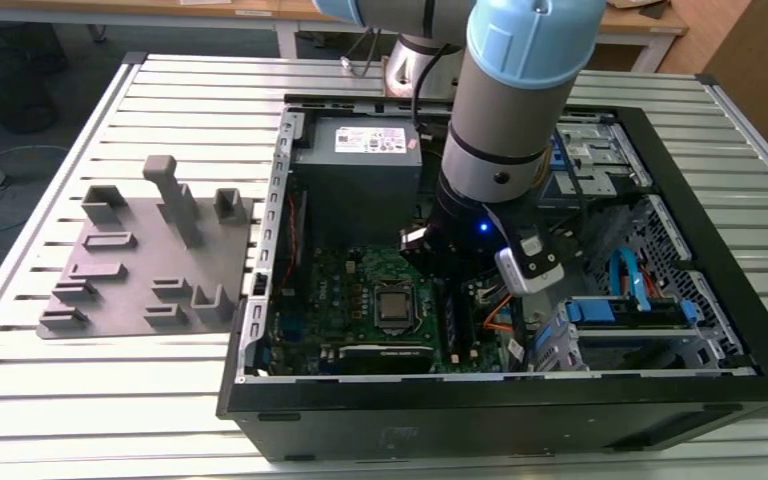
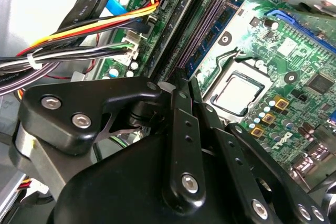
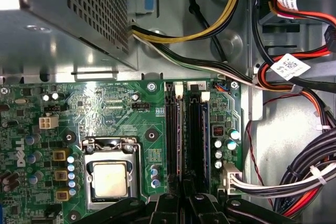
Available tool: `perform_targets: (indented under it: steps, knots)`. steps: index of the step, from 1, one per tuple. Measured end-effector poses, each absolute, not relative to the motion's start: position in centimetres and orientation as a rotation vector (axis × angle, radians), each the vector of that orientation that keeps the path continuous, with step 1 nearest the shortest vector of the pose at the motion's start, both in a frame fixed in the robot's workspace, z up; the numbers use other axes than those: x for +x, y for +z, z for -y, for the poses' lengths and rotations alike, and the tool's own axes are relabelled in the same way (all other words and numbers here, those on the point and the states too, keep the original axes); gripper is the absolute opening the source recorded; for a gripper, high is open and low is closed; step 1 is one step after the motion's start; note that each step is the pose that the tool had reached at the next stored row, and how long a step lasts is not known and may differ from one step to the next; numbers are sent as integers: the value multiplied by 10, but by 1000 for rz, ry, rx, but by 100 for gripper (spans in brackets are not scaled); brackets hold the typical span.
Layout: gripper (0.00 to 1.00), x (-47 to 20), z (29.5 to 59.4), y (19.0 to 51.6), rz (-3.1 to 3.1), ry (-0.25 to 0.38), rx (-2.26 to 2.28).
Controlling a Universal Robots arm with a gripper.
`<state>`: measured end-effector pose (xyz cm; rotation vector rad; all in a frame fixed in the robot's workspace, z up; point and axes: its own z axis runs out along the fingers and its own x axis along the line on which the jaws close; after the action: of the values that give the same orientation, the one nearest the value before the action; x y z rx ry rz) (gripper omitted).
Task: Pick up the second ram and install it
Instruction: 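Insert the second ram into the second slot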
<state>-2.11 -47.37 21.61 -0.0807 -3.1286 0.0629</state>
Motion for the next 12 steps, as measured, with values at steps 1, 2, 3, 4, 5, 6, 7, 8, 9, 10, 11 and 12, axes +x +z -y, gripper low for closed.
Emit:
perform_targets:
  steps: [1,2,3,4,5,6,7,8,9,10,11,12]
  knots:
    - [14,-21,474,216,3129,63,-81]
    - [14,-21,474,216,3129,63,-81]
    - [14,-21,474,216,3129,63,-81]
    - [14,-21,474,216,3129,63,-81]
    - [14,-21,474,216,3129,63,-81]
    - [14,-21,474,216,3129,63,-81]
    - [14,-21,474,216,3129,63,-81]
    - [14,-21,474,216,3129,63,-80]
    - [14,-21,474,216,3129,63,-77]
    - [14,-21,474,216,3129,63,-73]
    - [14,-21,474,216,3129,63,-65]
    - [14,-21,474,216,3130,63,-56]
